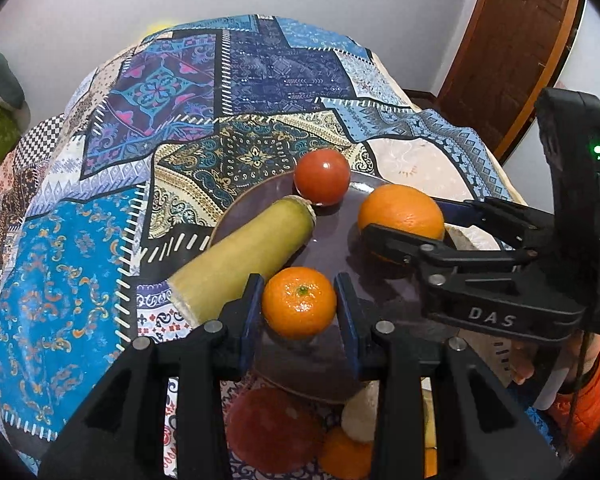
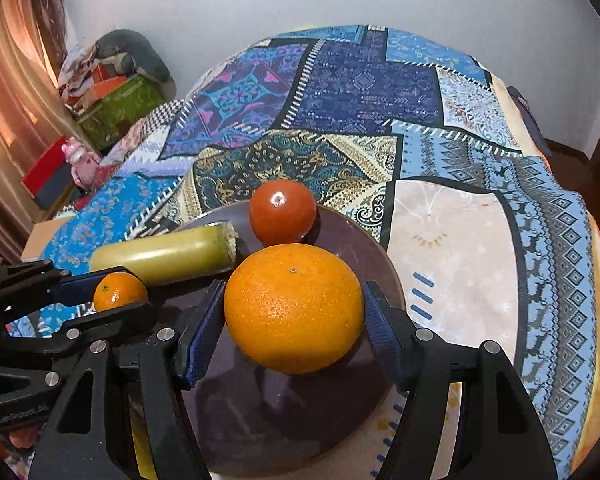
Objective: Organize fruits
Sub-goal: 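Set the mandarin on the plate with the left tool while the right tool sets the orange there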
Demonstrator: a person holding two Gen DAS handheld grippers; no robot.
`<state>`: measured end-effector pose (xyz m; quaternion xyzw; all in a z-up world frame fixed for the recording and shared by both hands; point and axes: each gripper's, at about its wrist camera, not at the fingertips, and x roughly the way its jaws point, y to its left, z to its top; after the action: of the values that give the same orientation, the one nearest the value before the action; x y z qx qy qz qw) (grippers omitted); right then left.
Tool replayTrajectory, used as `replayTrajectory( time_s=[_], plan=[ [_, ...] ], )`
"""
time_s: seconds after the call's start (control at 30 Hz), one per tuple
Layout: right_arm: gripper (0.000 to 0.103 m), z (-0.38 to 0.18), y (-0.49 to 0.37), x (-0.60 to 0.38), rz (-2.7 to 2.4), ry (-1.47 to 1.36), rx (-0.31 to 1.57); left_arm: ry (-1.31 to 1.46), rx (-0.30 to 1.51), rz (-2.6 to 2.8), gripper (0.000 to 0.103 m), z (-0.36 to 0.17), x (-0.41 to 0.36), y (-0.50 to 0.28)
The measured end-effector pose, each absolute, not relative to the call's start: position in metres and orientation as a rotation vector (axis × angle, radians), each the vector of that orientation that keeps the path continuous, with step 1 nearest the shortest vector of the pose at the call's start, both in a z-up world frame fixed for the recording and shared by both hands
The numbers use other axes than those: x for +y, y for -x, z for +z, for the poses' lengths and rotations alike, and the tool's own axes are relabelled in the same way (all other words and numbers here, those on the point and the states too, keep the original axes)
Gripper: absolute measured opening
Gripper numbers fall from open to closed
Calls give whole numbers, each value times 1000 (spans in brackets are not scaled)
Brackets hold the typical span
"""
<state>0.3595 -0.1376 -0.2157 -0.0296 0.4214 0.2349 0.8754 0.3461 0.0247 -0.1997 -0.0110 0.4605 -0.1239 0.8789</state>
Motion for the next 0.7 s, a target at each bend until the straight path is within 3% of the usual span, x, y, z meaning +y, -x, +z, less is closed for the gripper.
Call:
replayTrajectory(
  time_s=[0.3, 0.43, 0.7],
  plan=[
    [66, -219, -360, -135, 488, 85, 892, 28, 985, -262, 36, -207, 22, -349],
    [67, -214, -357, -136, 503, 73, 893, 41, 973, -263, 46, -202, 22, -346],
    [67, -186, -331, -142, 515, 79, 824, 60, 920, -266, 47, -172, 26, -321]
  ],
)
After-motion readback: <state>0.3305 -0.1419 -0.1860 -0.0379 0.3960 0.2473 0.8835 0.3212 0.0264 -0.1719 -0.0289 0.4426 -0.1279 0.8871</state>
